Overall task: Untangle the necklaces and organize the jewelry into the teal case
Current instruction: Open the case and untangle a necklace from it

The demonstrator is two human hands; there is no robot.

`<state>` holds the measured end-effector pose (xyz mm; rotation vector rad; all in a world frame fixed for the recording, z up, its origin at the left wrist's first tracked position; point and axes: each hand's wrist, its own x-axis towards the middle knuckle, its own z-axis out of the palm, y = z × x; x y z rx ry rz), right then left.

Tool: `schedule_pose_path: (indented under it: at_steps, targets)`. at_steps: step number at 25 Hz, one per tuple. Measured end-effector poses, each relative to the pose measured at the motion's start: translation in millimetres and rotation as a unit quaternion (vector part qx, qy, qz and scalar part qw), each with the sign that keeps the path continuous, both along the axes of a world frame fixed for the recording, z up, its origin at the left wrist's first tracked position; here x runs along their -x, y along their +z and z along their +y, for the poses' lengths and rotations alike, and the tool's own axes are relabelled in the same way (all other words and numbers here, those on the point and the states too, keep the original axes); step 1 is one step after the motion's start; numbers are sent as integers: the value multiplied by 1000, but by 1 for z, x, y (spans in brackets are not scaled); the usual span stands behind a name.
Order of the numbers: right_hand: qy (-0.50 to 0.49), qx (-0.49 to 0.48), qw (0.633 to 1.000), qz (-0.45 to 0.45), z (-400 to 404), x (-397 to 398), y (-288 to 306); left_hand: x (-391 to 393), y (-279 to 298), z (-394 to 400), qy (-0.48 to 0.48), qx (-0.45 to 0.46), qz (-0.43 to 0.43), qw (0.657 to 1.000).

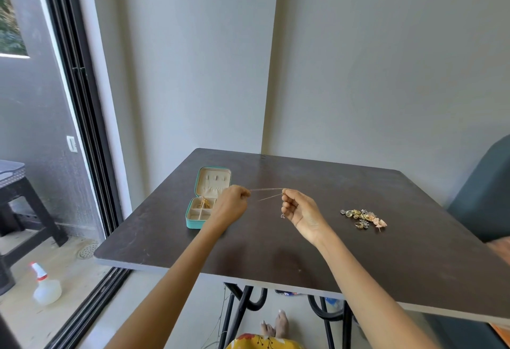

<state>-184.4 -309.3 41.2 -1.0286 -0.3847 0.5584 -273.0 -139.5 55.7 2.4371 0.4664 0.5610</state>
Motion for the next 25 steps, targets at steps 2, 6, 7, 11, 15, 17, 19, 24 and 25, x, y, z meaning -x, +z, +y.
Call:
schedule_pose_path:
  at_steps: [2, 6, 7, 11, 15, 17, 19, 24, 25]
  targets:
    - [5, 11, 1000, -5, 0, -1, -1, -1, -4, 1, 5, 13, 12, 1000]
    - [11, 57, 998, -24, -4, -4, -10, 1, -2, 3, 15, 141, -52, 989]
    - [13, 69, 997, -32, -6, -5, -12, 2, -2, 4, 20, 173, -71, 982]
    - [39, 155, 982, -99, -12, -10, -24, 3, -4, 6, 9, 236, -105, 966]
    - [42, 251, 951, -175, -12, -13, -27, 2, -6, 6, 14, 295, -137, 946]
    - [36, 259, 946, -192, -12, -12, -28, 0, -7, 9, 39, 308, -139, 940]
    - [11, 236, 952, -194, -11, -12, -28, -2, -11, 13, 41, 260, -96, 960]
    - [14, 151, 976, -158, -5, -10, -21, -7, -19, 3, -41, 81, 16, 996]
    - [22, 136, 979, -150, -4, -9, -19, -7, -18, 0, -49, 65, 18, 997]
